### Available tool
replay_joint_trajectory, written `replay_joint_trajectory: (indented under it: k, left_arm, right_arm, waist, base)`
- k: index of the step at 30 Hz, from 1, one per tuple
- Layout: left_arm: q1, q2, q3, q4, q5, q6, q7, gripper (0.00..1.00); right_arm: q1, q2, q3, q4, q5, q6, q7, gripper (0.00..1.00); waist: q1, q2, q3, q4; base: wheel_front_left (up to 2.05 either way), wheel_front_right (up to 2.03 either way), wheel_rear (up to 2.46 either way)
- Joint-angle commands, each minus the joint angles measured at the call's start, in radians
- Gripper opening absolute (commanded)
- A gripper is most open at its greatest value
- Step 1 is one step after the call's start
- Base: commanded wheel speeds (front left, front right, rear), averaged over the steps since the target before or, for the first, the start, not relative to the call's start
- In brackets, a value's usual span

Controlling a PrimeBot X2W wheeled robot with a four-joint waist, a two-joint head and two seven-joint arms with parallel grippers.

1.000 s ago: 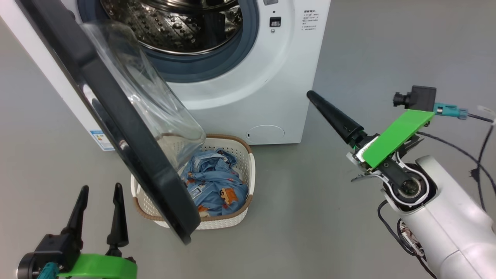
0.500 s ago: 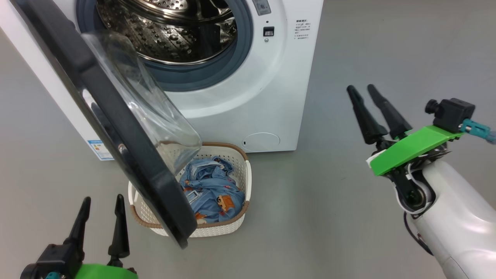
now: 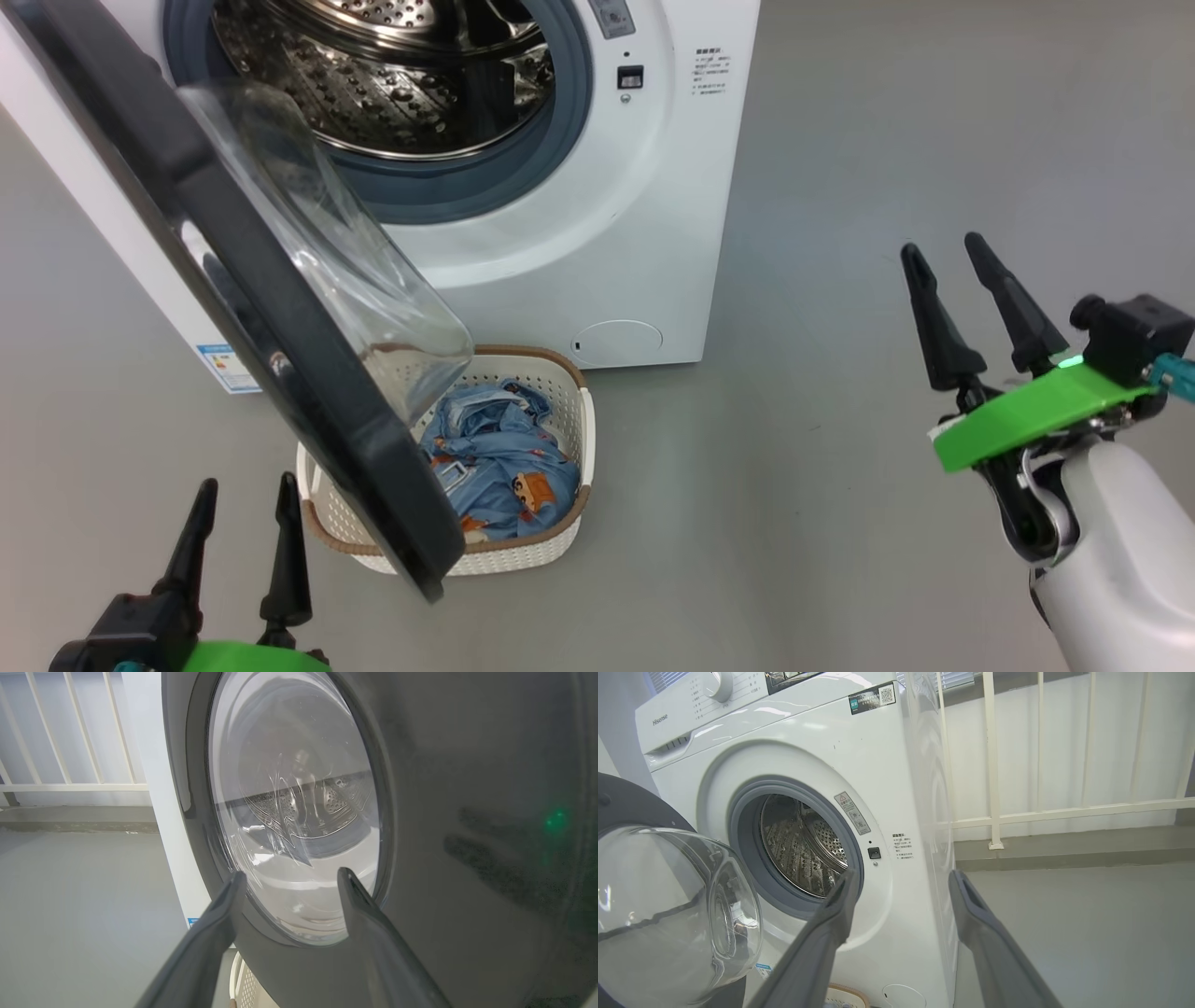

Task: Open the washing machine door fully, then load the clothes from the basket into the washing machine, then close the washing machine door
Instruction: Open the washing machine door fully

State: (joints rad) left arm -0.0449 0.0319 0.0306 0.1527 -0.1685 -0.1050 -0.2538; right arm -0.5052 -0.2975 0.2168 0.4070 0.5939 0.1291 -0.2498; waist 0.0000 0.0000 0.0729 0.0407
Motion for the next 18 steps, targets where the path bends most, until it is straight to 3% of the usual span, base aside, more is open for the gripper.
replay_joint_trajectory:
  k: [1, 7, 18]
  left_arm:
    - [-0.009, 0.018, 0.030, -0.031, 0.003, 0.009, -0.008, 1.00]
    - [-0.010, 0.018, 0.024, -0.033, -0.002, 0.014, -0.008, 1.00]
    - [-0.005, 0.018, 0.023, -0.036, -0.003, 0.017, -0.008, 1.00]
  right_arm:
    - [0.036, 0.016, -0.017, -0.050, -0.058, 0.002, -0.012, 1.00]
    - [0.128, 0.053, -0.087, -0.118, -0.198, 0.002, -0.012, 1.00]
    - [0.247, 0.103, -0.159, -0.165, -0.331, 0.002, -0.012, 1.00]
  waist:
    - [0.0000, 0.0000, 0.001, -0.004]
    - [0.0000, 0.0000, 0.004, -0.005]
    - [0.0000, 0.0000, 0.007, -0.003]
  base:
    - [0.00, 0.00, 0.00]
    - [0.00, 0.00, 0.00]
    - [0.00, 0.00, 0.00]
